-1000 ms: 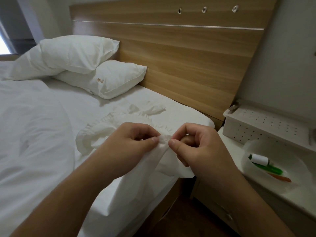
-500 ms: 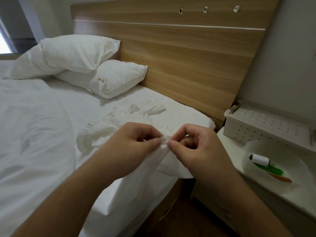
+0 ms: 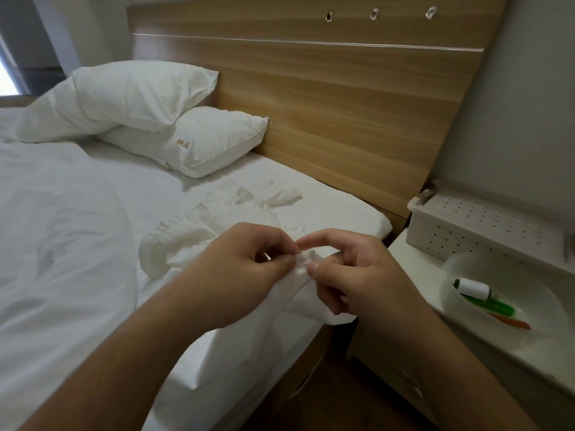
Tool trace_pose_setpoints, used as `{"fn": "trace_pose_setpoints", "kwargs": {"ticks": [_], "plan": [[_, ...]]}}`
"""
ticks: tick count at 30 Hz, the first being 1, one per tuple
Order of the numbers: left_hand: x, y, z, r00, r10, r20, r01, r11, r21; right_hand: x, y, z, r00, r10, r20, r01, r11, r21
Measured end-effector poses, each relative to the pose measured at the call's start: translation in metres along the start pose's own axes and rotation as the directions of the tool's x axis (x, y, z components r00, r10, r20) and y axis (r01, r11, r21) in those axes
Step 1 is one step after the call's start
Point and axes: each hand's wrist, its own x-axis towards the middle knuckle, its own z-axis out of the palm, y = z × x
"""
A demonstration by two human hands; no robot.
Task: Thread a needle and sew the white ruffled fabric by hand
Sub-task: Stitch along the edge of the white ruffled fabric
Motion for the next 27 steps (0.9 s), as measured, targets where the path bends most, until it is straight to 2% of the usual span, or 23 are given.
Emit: {"fn": "trace_pose_setpoints", "kwargs": {"ticks": [15,27], "plan": [[-0.003,0.010,0.002,0.998,-0.006,-0.067,0.028,0.947,0.320,0.001,0.005,0.006,0.996,-0.045,-0.078,0.028,0.977,-0.210],[-0.005,0.017,0.003,0.992,-0.046,-0.122,0.085,0.938,0.337,0.004,0.011,0.010,0.985,-0.058,-0.162,0.016,0.968,-0.251]]}}
